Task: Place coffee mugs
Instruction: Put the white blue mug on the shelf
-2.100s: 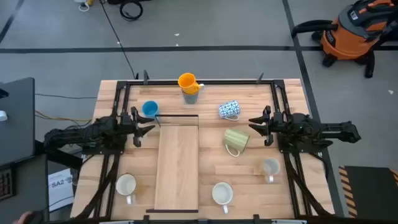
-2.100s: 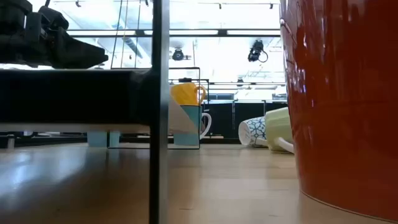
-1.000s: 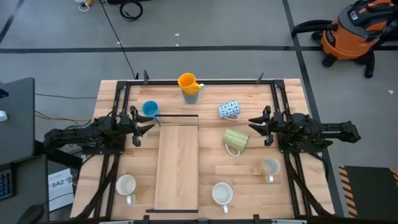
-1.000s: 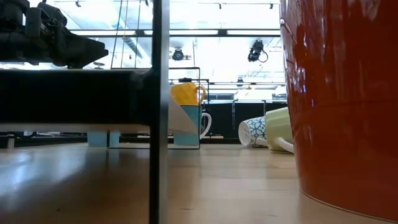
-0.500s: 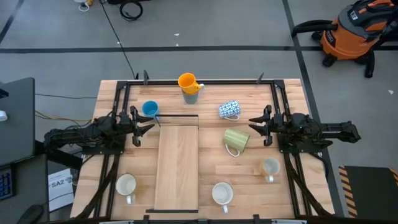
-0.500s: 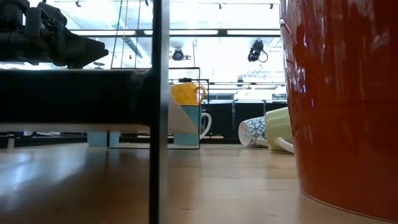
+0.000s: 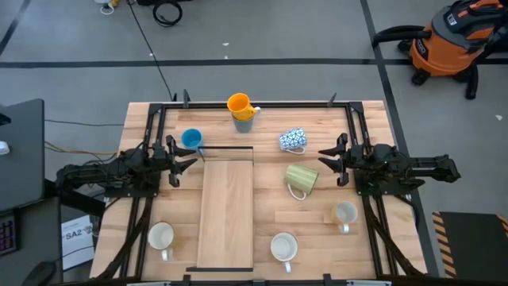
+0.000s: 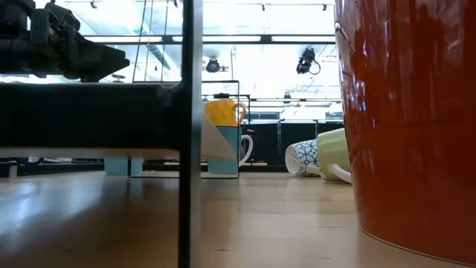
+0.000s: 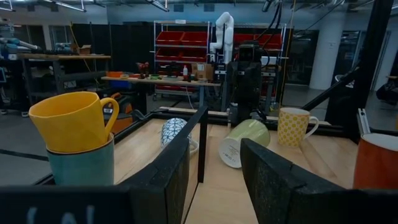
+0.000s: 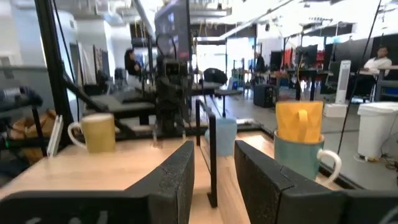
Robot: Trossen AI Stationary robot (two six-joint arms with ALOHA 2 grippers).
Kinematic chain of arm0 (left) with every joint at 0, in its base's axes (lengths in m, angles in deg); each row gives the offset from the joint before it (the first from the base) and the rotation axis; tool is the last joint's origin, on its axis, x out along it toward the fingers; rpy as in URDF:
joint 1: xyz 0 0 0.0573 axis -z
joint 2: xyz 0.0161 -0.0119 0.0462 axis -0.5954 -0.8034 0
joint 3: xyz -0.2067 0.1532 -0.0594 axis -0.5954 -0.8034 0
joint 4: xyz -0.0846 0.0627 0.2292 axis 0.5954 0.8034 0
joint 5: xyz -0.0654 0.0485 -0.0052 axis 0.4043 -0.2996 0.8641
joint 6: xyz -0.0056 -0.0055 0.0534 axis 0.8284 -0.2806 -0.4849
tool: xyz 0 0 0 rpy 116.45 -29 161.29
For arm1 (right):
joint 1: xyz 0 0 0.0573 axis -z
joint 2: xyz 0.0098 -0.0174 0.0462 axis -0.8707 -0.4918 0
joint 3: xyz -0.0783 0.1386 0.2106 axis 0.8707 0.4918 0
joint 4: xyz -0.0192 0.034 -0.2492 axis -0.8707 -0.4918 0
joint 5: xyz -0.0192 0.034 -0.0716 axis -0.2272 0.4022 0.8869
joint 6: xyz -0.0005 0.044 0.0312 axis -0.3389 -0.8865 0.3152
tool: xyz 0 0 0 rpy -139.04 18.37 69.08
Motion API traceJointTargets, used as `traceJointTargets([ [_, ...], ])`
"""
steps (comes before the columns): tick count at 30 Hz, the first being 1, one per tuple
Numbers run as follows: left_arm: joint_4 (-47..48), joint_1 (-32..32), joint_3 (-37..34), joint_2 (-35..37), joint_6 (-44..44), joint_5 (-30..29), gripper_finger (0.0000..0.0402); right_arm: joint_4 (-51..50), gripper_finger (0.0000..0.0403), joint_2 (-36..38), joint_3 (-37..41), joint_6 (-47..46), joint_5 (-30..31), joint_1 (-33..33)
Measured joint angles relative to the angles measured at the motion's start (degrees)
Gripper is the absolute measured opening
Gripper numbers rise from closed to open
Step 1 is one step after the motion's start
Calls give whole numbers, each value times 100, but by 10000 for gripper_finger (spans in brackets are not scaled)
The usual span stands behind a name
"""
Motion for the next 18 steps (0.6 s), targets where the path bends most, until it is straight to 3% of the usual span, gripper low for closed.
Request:
traceJointTargets([
  [7,0,1,2,-1,0,1,151,697,120,0,-1,-653,-331,-1],
  [14,0,1,2,-2,0,0,151,1044,123,0,0,-756,-284,-1],
  [18,0,1,2,-2,0,2,151,1045,144,0,0,-1101,-80,1],
])
